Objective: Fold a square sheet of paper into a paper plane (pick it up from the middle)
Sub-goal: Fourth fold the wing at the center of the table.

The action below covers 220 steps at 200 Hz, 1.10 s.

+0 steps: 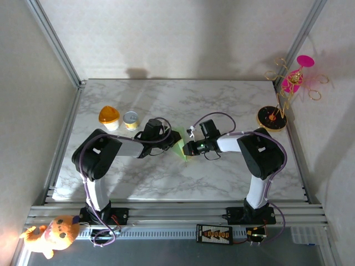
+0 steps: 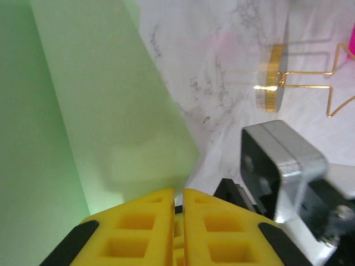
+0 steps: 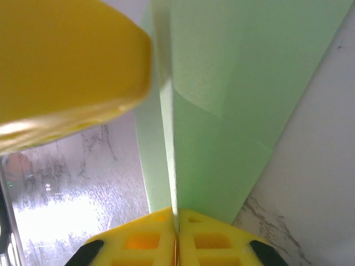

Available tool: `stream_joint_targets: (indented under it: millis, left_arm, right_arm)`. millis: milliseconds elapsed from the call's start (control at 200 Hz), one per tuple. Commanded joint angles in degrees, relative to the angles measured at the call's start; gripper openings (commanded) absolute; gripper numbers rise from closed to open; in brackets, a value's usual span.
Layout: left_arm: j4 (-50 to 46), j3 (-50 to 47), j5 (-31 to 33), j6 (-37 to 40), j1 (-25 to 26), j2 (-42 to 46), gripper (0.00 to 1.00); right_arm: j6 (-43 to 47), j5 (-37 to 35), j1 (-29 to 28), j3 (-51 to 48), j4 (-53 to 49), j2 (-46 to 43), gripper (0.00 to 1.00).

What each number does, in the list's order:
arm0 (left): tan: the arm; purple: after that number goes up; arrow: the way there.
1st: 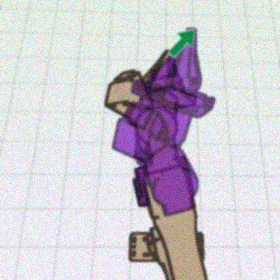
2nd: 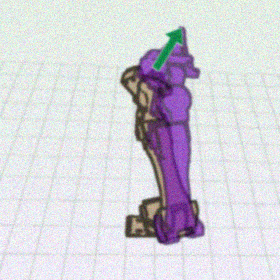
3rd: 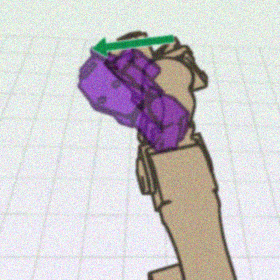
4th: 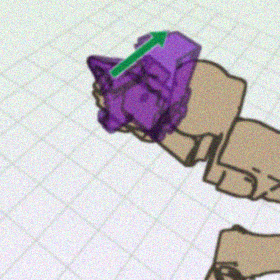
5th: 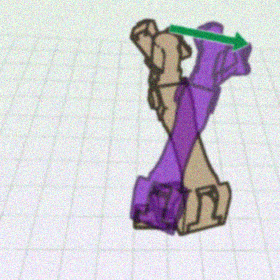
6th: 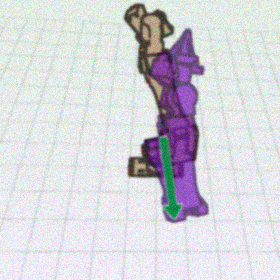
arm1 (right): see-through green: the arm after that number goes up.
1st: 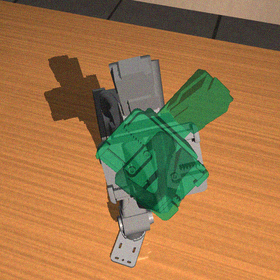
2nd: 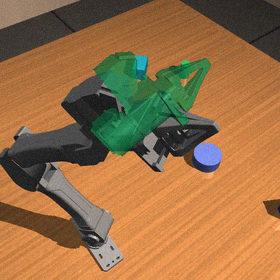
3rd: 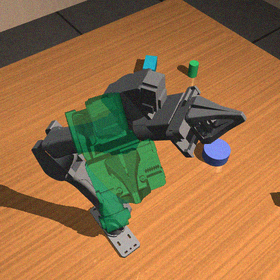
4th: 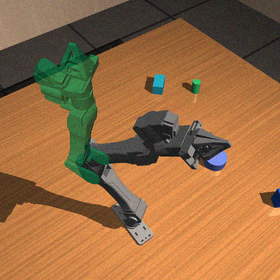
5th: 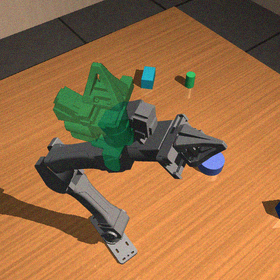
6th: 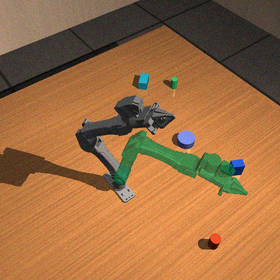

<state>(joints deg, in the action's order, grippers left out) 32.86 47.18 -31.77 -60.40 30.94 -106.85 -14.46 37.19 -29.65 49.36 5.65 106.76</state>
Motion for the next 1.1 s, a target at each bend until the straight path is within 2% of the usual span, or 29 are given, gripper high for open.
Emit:
stream_joint_targets:
  millis: [0, 576, 891, 1097]
  left_arm:
    - [3.99, -1.89, 0.90, -0.48, -1.21, 2.28, 0.13]
    - [3.45, 2.14, -1.19, 0.09, -0.26, -4.04, 0.10]
    - [1.87, 3.62, -0.58, 0.20, -0.09, -5.89, 0.10]
    - [1.68, 4.03, -0.62, 0.41, -0.01, -6.58, 0.10]
  right_arm:
    - [-0.65, -5.45, 2.29, -3.26, -4.41, 3.53, 0.10]
    - [-1.11, -4.67, 3.11, -3.53, -4.07, 3.81, 0.10]
    - [-1.72, -4.95, 3.19, -3.24, -3.99, 3.55, 0.20]
    - [-2.36, -4.85, 3.52, -3.40, -3.89, 3.63, 0.21]
